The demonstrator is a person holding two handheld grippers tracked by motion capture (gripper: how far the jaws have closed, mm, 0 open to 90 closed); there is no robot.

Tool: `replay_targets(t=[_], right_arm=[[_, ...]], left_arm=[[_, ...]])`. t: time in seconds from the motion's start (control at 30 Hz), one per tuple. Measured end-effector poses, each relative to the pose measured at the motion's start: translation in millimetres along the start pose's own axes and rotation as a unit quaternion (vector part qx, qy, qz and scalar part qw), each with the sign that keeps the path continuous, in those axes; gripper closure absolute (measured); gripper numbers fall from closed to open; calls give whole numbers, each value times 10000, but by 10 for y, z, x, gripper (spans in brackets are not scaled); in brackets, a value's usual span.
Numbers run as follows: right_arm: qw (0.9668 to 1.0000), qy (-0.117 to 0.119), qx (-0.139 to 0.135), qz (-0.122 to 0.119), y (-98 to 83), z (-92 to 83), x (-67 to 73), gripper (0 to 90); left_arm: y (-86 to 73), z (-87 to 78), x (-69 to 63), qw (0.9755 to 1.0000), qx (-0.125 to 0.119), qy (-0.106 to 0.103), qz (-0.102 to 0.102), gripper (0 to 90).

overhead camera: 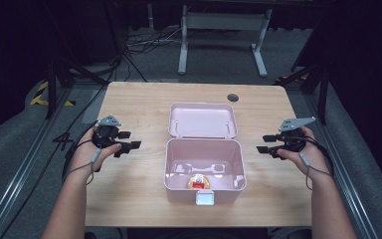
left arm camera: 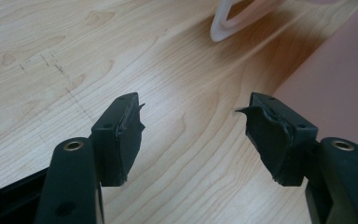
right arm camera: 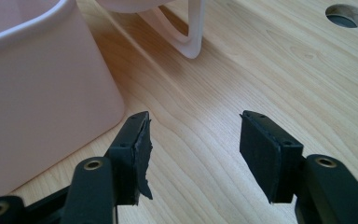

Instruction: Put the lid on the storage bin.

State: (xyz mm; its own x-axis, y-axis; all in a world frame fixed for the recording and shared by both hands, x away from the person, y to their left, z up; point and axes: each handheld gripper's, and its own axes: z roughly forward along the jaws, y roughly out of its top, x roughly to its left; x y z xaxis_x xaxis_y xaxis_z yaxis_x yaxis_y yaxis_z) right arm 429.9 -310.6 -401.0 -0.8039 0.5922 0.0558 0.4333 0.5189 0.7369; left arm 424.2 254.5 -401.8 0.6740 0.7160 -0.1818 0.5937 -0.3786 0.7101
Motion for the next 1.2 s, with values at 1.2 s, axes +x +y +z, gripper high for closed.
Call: replay_targets(t=[1.2], right_arm=[[9999, -3, -66, 119, -63, -17, 92, 434]], left_arm=[[1128, 432, -3, 9974, -666, -220, 138, 341]])
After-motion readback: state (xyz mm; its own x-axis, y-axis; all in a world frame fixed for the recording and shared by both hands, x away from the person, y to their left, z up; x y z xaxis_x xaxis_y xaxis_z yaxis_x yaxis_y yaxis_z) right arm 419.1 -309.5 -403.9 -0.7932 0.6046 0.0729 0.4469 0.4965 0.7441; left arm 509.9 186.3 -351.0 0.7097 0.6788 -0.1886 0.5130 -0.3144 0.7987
